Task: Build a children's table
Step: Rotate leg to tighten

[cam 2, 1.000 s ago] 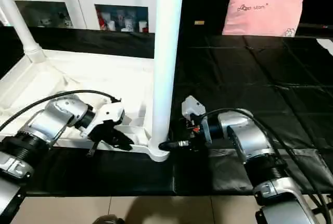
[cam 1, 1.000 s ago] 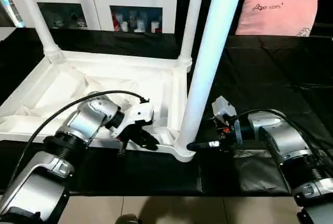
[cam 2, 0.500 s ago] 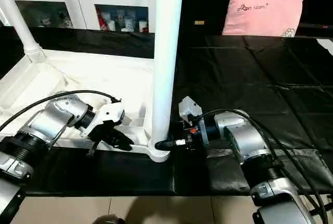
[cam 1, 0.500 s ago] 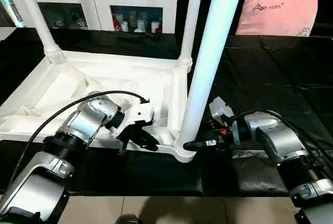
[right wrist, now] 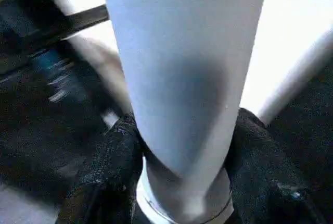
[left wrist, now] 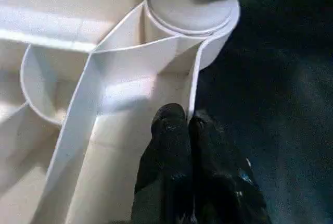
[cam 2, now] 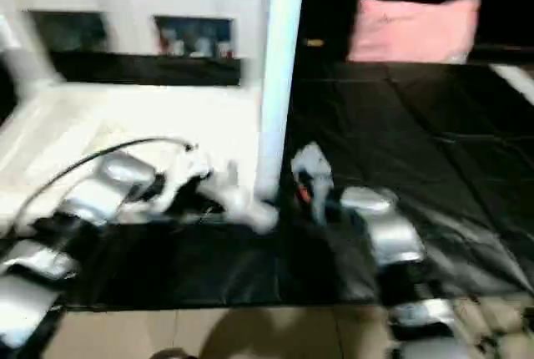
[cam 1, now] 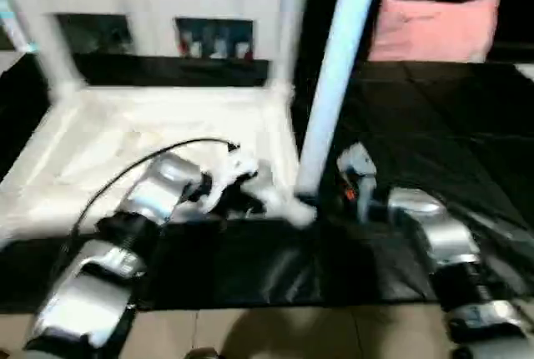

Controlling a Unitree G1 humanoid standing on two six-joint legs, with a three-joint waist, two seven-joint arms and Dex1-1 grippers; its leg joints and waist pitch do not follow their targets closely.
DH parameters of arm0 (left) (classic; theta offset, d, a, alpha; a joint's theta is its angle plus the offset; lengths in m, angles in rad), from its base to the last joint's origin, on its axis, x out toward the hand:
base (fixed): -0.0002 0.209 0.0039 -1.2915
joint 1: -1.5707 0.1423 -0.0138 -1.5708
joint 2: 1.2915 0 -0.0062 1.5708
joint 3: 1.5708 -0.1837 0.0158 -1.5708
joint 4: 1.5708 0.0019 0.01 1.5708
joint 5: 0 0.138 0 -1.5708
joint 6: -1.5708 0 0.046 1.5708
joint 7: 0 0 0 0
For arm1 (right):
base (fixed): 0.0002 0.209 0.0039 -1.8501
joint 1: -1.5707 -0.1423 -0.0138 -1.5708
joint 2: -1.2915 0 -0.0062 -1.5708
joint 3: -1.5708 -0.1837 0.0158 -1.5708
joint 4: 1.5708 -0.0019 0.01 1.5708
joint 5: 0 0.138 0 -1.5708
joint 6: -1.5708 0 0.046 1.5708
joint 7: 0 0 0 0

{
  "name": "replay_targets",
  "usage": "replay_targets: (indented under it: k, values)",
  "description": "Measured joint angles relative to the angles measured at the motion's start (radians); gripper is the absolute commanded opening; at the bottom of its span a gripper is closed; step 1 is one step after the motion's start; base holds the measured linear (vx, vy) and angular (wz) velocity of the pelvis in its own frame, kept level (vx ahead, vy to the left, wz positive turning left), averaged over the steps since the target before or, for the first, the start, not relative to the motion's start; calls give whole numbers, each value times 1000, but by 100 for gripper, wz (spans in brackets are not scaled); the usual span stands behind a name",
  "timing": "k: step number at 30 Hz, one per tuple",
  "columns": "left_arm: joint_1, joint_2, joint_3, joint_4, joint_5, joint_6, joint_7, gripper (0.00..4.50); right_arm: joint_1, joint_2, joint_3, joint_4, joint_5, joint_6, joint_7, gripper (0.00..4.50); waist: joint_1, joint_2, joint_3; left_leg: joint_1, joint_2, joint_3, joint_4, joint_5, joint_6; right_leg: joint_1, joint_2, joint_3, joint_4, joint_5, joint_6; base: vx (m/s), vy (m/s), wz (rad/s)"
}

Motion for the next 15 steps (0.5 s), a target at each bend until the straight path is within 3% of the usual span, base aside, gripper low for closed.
replay_targets:
  k: [3,6,11,13,15]
  values:
    - [-15,-65,48,46,-13,32,115,0,-25,58,-33,43,-27,-6,-164,197,-17,1,-1,-2,-1,0,-1,0,0,4,-11,-16,-13,0,0,0,0,0]
    - [-50,-138,104,119,-14,48,274,0,-86,149,-65,119,-81,-16,-402,196,-34,2,-1,-3,-4,1,1,0,1,3,-15,-17,-16,0,0,0,0,0]
    - [-60,-179,129,143,-19,49,359,0,-123,193,-82,172,-104,-36,-531,196,-38,2,-1,-4,-10,1,-1,-3,5,3,-21,-16,-17,0,0,0,0,0]
    - [-60,-178,129,144,-20,44,360,0,-122,193,-83,175,-105,-44,-531,251,-38,2,-1,-4,-10,1,-2,-3,6,3,-21,-16,-16,0,0,0,0,0]
    - [-62,-174,129,147,-19,35,364,0,-120,196,-83,176,-106,-53,-531,268,-38,2,-1,-4,-11,1,-2,-4,6,2,-21,-16,-15,1,-1,0,0,0]
